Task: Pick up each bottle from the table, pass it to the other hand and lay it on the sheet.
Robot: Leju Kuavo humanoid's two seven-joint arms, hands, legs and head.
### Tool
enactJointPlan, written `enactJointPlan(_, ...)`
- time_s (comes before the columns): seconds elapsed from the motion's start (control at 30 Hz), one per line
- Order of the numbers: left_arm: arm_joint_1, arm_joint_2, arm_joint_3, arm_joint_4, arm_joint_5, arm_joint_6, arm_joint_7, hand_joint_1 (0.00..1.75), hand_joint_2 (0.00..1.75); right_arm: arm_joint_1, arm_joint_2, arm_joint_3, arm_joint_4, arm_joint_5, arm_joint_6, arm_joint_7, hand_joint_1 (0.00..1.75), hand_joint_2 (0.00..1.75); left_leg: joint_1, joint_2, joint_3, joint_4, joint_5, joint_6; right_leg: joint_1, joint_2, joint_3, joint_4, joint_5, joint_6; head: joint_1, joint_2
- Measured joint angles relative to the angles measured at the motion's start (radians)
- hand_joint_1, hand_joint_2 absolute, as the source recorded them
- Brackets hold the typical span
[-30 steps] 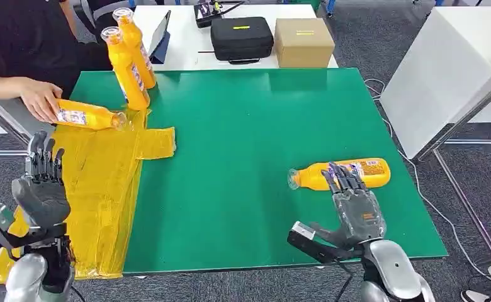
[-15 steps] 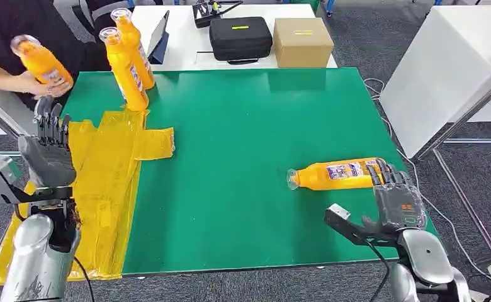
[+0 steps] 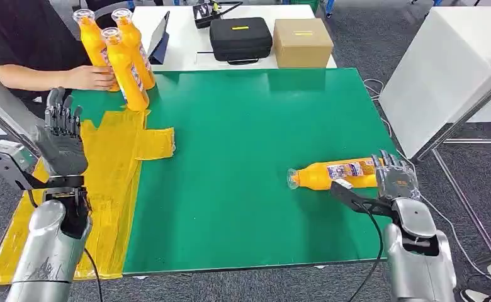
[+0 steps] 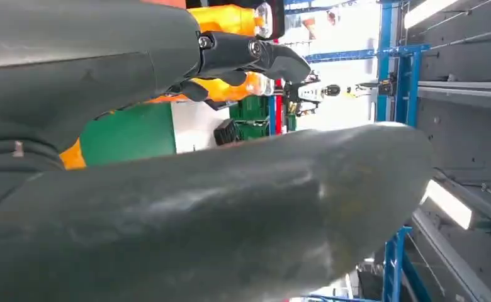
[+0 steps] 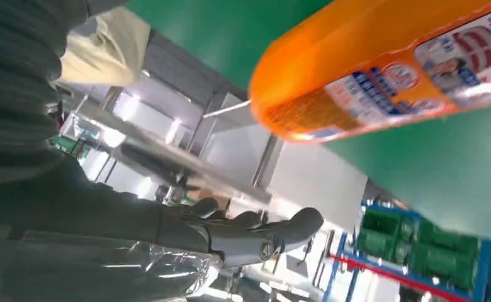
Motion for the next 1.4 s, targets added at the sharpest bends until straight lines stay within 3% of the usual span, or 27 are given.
enactJointPlan(0.43,-0.036,-0.011,-0.031,0.052,0.032,0.040,-0.028,0.00,0.00,-0.289,-0.021,0.038,0.481,0.003,-0.098,0.029,0.00,1.75,0.000,0.000,0.000,0.000,0.000,0.000,0.000,0.000,0.000,0.001,0.000,0.000,0.000,0.000)
enactJointPlan(1.4,-0.048,-0.009,-0.029,0.083,0.059,0.046,-0.054,0.00,0.00,-0.497,-0.104,0.161,0.907,0.004,-0.108,0.034,0.00,1.75,0.000,-0.002,0.000,0.000,0.000,0.000,0.000,-0.001,0.000,0.001,0.000,0.000,0.000,0.000)
